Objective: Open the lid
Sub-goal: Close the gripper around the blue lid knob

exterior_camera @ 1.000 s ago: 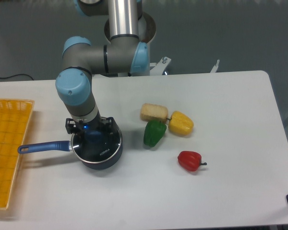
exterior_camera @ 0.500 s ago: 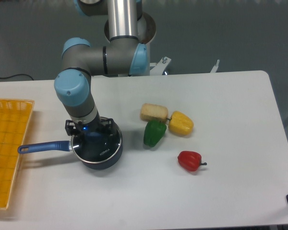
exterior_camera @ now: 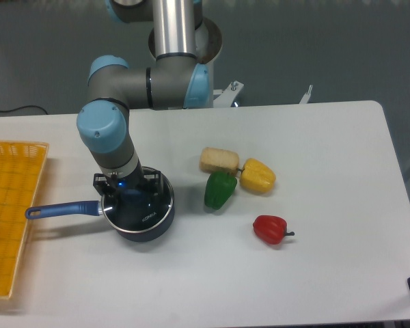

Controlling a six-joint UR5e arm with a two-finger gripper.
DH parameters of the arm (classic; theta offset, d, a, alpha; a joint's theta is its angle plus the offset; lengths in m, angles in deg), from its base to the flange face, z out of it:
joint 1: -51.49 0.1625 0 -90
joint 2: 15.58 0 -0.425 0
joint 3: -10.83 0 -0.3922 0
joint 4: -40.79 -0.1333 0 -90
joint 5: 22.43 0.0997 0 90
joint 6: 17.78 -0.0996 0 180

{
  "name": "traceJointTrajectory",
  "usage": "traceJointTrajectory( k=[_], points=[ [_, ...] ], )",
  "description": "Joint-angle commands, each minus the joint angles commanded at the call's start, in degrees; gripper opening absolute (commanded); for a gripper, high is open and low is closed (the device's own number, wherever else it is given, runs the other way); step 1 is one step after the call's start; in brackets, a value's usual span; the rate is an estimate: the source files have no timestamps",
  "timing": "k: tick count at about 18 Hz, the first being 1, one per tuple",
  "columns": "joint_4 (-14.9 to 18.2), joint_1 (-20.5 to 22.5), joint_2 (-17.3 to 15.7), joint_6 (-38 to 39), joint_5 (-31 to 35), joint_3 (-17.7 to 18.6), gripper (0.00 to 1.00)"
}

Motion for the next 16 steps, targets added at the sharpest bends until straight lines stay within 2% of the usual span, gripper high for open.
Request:
traceJointTrajectory(
  k=[16],
  points=[
    [0.09, 0.09, -0.35, 0.79, -0.09, -0.18, 0.62]
  ],
)
